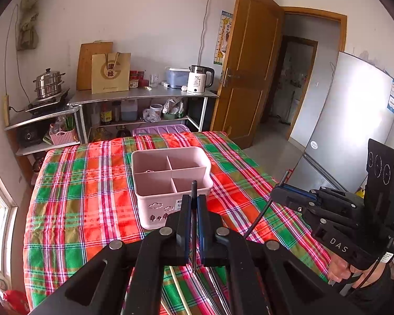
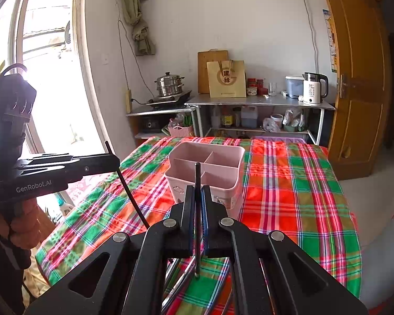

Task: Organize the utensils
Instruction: 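Lift the black chopsticks with both grippers and carry them over the pink basket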

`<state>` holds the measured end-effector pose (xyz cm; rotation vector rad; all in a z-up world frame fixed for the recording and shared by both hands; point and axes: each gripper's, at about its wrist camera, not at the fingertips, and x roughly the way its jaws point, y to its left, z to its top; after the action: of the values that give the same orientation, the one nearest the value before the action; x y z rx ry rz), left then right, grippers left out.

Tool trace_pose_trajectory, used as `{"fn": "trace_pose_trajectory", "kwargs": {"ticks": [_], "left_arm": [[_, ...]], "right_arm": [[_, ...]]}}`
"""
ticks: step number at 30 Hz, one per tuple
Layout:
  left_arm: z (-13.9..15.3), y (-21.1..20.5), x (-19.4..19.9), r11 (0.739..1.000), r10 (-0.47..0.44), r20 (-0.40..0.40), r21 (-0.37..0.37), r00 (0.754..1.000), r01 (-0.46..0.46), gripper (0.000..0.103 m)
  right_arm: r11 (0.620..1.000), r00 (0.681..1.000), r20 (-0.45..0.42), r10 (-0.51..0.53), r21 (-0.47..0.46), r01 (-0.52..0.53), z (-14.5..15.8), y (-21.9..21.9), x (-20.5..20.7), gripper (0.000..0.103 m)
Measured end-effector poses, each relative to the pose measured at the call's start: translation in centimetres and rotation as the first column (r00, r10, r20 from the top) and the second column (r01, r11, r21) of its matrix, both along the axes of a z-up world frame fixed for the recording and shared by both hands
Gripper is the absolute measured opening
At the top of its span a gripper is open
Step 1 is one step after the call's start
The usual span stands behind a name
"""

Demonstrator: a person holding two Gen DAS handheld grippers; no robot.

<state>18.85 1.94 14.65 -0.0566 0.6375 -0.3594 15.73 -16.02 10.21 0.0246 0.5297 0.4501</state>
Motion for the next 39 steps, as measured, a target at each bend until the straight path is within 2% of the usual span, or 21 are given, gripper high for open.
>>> {"fn": "trace_pose_trajectory", "kwargs": {"ticks": [12, 19, 25, 33, 39], "left_arm": [[3.8, 2.2, 3.7, 0.998, 0.047, 0.026, -0.040, 0.999, -0.046, 0.004], [7.7, 4.0, 5.5, 0.993, 0.085, 0.082, -0.085, 0.993, -0.078, 0.004], [9.9, 5.5, 7.2, 0.987, 0.120, 0.122, -0.121, 0.985, -0.105, 0.004], [7.6, 6.3, 10.2, 0.982, 0.138, 0.100, -0.141, 0.985, -0.123, 0.004], [4.7, 6.6, 11.8, 0.980, 0.145, 0.058, -0.150, 0.988, -0.135, 0.004]], "right_arm": [[0.999, 0.999, 0.049, -0.012, 0.042, 0.010, 3.4, -0.5, 3.3, 0.004], [0.992, 0.994, 0.107, -0.035, 0.123, 0.021, 6.8, -0.7, 5.9, 0.004], [0.985, 0.989, 0.138, -0.049, 0.168, 0.025, 8.2, 0.0, 8.1, 0.004], [0.982, 0.987, 0.153, -0.047, 0.186, 0.018, 7.7, 1.5, 10.1, 0.004], [0.985, 0.993, 0.113, -0.030, 0.172, 0.010, 5.1, 2.8, 11.7, 0.004]]}}
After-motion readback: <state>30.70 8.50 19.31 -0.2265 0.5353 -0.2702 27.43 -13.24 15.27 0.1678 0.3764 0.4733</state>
